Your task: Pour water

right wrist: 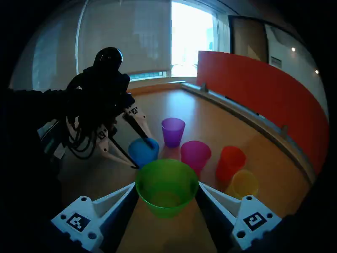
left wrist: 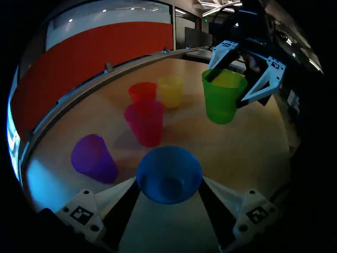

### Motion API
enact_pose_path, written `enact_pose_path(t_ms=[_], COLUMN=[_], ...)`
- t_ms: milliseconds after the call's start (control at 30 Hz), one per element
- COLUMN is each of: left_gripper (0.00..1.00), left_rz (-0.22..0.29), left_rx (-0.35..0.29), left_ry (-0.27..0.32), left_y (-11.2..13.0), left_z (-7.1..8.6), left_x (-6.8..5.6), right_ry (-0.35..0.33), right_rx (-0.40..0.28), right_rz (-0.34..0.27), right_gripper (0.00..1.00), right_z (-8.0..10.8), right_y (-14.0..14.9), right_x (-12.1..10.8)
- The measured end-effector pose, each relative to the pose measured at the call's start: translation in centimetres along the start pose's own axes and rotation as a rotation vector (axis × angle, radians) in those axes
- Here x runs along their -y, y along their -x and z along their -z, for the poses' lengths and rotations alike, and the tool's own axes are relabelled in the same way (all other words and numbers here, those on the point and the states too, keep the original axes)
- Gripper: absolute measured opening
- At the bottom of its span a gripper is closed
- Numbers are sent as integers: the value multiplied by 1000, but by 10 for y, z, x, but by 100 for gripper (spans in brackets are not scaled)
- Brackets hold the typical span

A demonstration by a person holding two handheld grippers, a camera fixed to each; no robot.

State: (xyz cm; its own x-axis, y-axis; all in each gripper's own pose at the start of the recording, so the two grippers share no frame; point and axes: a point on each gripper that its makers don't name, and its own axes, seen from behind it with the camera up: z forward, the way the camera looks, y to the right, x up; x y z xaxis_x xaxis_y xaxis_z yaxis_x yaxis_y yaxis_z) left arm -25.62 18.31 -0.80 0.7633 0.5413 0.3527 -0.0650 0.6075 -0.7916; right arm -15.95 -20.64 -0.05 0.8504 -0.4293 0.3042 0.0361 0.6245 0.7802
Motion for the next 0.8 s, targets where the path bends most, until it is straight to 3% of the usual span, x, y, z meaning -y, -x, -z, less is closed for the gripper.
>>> enact_pose_path(t_ms=[133, 467, 800], left_gripper=[99, 100, 100], left_rz=[3, 7, 23], left_rx=[21, 51, 37], left_ry=[6, -13, -42], left_y=[6, 20, 29], left_z=[3, 16, 35], left_x=[-2, 0, 4], right_ry=[1, -14, -13], right_rx=[0, 14, 51], right_rz=[-3, -9, 0], right_gripper=[90, 90, 90], right_z=[-3, -20, -40], right_y=[1, 9, 27], right_x=[0, 5, 5])
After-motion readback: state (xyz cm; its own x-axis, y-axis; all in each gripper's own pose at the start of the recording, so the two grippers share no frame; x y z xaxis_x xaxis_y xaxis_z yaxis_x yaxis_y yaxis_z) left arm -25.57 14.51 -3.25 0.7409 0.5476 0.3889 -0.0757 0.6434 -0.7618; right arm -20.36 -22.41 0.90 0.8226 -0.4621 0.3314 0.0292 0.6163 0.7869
